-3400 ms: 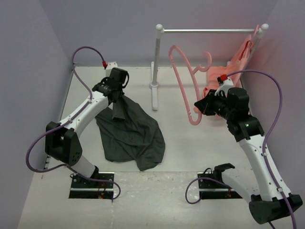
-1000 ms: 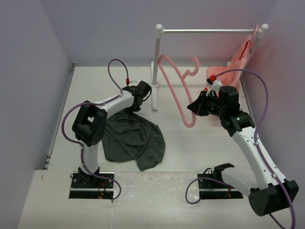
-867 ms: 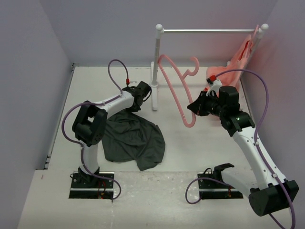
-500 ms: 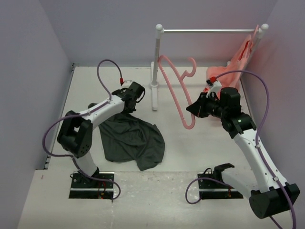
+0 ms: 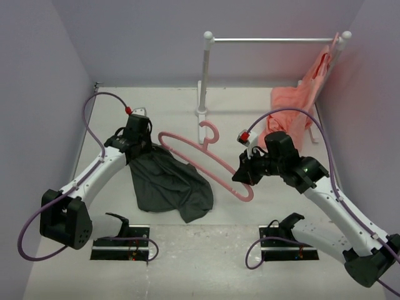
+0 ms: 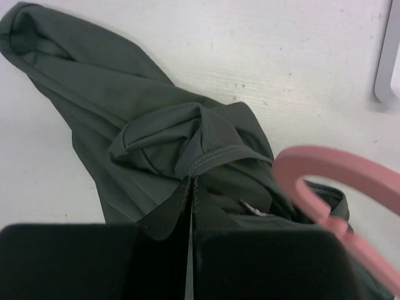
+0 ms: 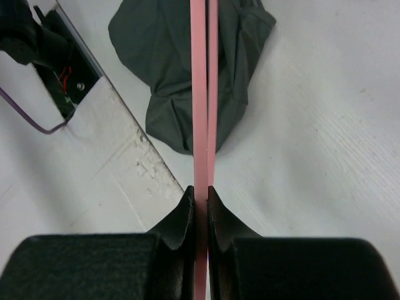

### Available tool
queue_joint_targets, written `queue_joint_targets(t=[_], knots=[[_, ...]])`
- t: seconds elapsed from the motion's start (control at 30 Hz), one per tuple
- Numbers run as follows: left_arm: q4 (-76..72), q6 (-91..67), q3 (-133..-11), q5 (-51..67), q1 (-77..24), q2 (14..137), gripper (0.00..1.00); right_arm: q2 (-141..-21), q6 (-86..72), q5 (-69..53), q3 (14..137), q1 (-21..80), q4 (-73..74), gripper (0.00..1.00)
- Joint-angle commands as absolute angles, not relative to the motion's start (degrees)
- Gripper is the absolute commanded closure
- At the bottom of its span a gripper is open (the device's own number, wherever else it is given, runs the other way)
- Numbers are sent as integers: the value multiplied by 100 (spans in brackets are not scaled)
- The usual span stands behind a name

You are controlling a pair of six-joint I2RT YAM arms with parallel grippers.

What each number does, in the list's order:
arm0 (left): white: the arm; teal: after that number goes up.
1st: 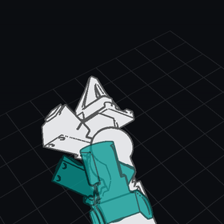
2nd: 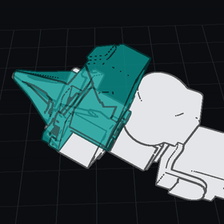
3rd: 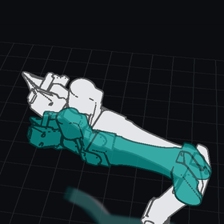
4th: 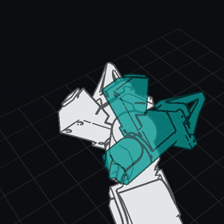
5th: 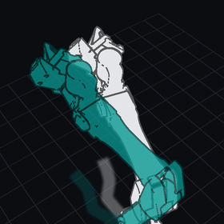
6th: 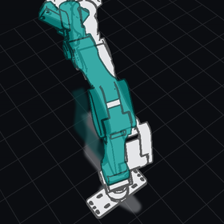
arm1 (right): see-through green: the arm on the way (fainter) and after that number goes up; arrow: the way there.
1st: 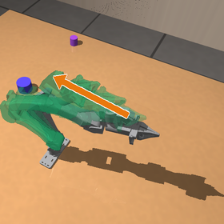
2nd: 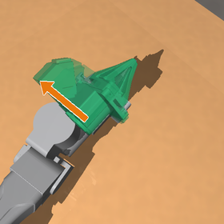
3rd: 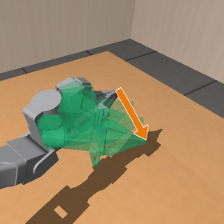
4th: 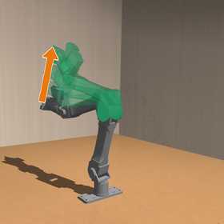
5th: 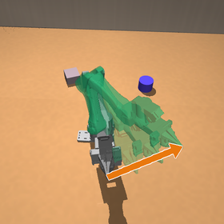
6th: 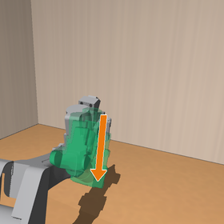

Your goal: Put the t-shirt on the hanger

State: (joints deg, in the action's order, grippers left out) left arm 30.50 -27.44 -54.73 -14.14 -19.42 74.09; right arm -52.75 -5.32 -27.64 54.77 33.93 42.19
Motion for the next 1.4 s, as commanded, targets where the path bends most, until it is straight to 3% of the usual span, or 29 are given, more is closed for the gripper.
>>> queue_joint_targets(t=[0.0,0.57,0.87,1.07,1.37], knots=[[2676,-2435,-5221,-837,-1858,7110,100,-5444,-102,-2438,6032,3706,5231,100],[2355,-2540,-4755,-35,-1846,6645,100,-6170,-527,-1670,6416,4025,4439,100],[2671,-2341,-5357,-178,-1846,6712,100,-6243,-364,-2932,6370,4025,3923,100],[3341,-2136,-6038,-685,-1846,6609,100,-5828,-404,-2724,5669,4025,3763,100],[3489,-2020,-5899,-749,-1846,6520,100,-5570,-387,-2638,5713,4025,3981,100]])
